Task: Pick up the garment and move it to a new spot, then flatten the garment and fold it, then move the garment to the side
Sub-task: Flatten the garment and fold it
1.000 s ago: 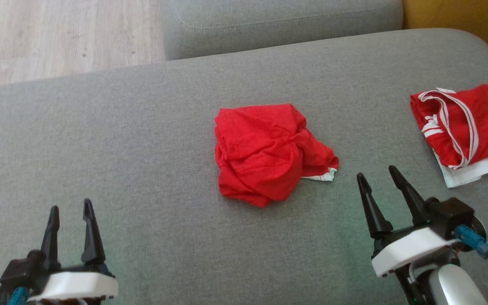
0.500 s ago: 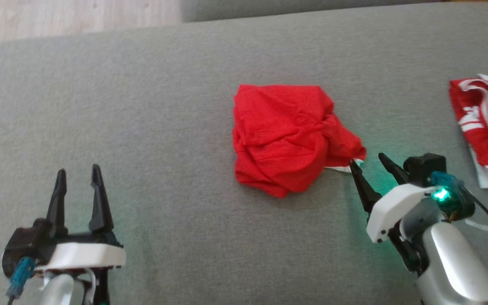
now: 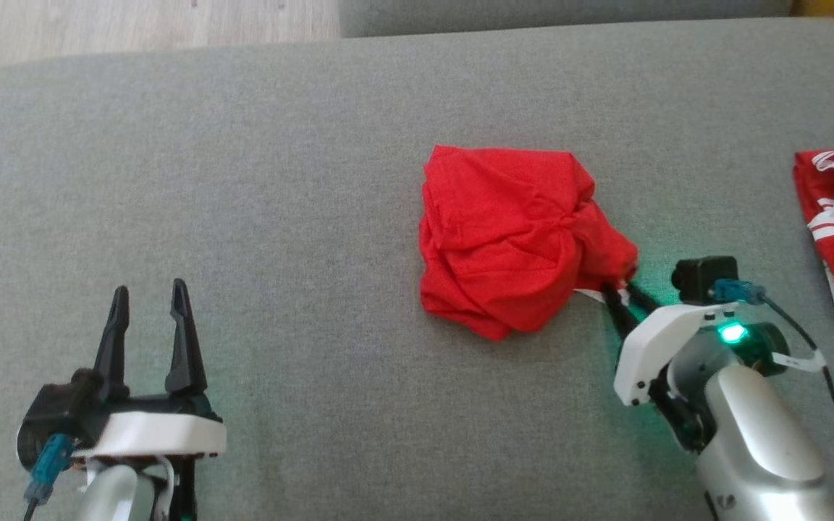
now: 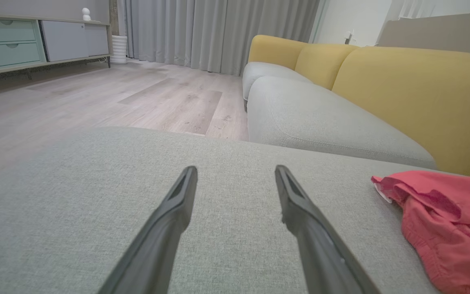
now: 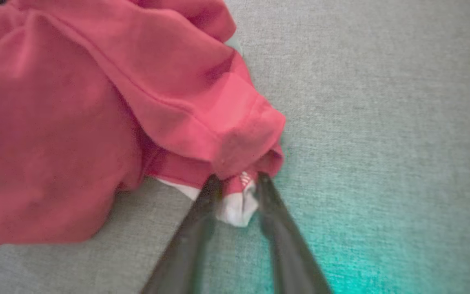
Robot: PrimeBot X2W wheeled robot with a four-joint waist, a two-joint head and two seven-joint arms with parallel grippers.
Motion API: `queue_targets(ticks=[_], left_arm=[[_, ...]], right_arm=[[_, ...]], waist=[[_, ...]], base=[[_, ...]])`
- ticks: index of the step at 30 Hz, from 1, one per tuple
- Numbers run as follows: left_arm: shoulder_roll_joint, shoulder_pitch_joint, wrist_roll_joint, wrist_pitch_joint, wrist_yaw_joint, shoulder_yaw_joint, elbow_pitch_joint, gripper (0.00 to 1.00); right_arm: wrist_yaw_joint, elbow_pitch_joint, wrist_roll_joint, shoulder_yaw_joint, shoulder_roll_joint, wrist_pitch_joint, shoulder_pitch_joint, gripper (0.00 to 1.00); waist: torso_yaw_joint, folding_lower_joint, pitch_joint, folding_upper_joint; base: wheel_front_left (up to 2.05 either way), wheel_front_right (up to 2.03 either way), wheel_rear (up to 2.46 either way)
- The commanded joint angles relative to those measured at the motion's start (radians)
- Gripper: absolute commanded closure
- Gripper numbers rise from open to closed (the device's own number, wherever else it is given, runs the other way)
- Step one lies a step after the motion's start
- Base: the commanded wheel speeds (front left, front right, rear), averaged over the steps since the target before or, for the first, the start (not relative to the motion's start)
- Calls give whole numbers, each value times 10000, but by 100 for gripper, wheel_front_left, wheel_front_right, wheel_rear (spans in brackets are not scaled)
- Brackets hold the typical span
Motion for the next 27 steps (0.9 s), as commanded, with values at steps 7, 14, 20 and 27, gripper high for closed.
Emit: queue_targets(ticks=[7,14,20,27], left_arm=[[6,-45,-56,-89,85,340,-254,0],[-145,193,-96,-98,111,312,-313,0],[-127,227,-122,-102,116,388,-447,0],[-118,165,-96,-105,130,425,-558,0]], right_arm=[[-7,-1639,906,1260,-434,141,-356,100],[-7,-5528,1825,2135,-1134,1180,-938,100],[-7,-6451,2977,2927,-368,1904,-2432,100],[-7,-5561,4464,3577,531,784,-5250,100]], waist=[[-45,0,-550,0],[56,0,-915,0],[190,0,-846,0],[276,0,-571,0]], base=[[0,0,0],[0,0,0],[0,0,0],[0,0,0]])
